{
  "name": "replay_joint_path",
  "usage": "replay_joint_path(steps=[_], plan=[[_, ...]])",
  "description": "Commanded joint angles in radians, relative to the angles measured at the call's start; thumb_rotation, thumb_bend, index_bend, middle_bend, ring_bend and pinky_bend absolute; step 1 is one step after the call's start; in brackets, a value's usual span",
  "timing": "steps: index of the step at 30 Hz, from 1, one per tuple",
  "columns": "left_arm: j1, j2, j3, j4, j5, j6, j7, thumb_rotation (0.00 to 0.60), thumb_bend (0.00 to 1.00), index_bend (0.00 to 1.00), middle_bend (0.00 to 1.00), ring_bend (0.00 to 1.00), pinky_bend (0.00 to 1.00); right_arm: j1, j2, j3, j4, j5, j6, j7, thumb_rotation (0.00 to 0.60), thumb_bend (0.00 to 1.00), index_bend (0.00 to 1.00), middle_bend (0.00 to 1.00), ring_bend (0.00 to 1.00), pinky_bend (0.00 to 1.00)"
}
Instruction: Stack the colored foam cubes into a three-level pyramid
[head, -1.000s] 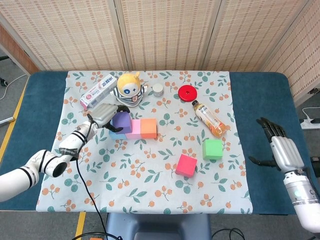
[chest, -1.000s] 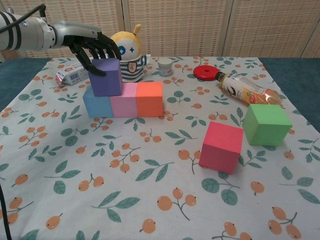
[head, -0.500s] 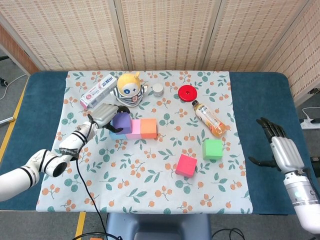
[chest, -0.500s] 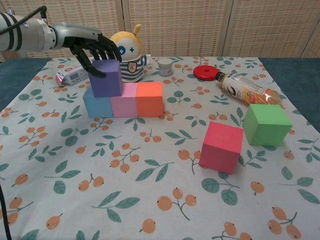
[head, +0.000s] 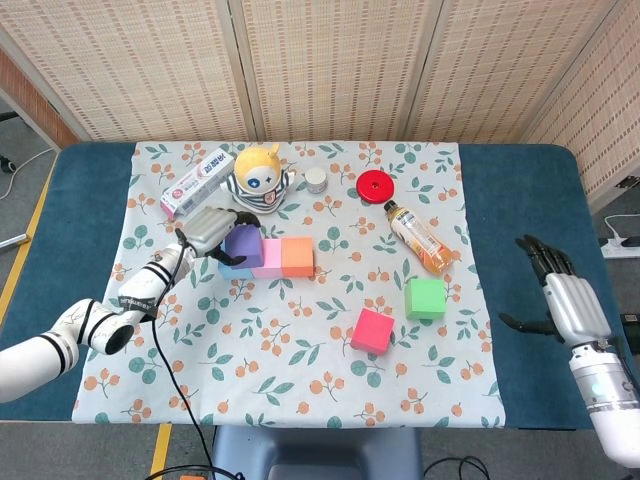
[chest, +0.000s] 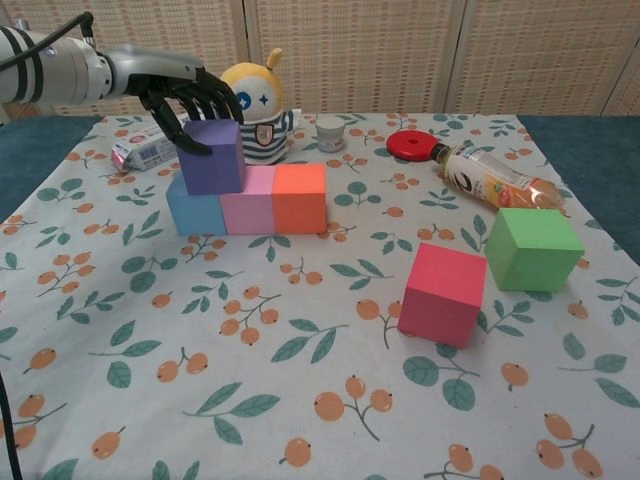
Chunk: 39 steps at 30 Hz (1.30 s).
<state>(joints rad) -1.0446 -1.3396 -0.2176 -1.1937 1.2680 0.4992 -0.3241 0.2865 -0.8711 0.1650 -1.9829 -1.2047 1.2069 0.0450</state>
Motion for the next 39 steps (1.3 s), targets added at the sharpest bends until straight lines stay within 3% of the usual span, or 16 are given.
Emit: replay_joint_path(steps=[1,20,28,39], plan=[[-0.002,0.001,0.0,-0.001,-0.001,0.0,0.002,0.6,0.33,0.29,0.3,0.24,0.25,-0.001,0.0,0.0,0.001,-0.001,0.001,0.003,0.6,0.07,0.0,0.0,0.0,0.0],[-0.014,-0.005,0.006,-0.002,-0.022,-0.005,0.034,0.6,0.33,0.28,0.29,0.23,0.25,-0.011,0.004,0.0,0.002,-0.005,0.008,0.01,0.6,0.07,0.0,0.0,0.0,0.0],[-0.014,0.002,0.011,-0.014,-0.025,-0.011,0.038,0.6,0.32,0.22,0.17,0.09,0.21,-0.012,0.006,0.001,0.001,-0.006,0.007,0.015,0.6,0.07,0.0,0.0,0.0,0.0],[-0.003,0.017,0.013,-0.038,-0.027,0.008,0.048,0.6,0.33,0.19,0.09,0.01,0.18,-0.013,0.007,0.002,0.007,-0.009,0.003,0.03,0.6,0.07,0.0,0.0,0.0,0.0]])
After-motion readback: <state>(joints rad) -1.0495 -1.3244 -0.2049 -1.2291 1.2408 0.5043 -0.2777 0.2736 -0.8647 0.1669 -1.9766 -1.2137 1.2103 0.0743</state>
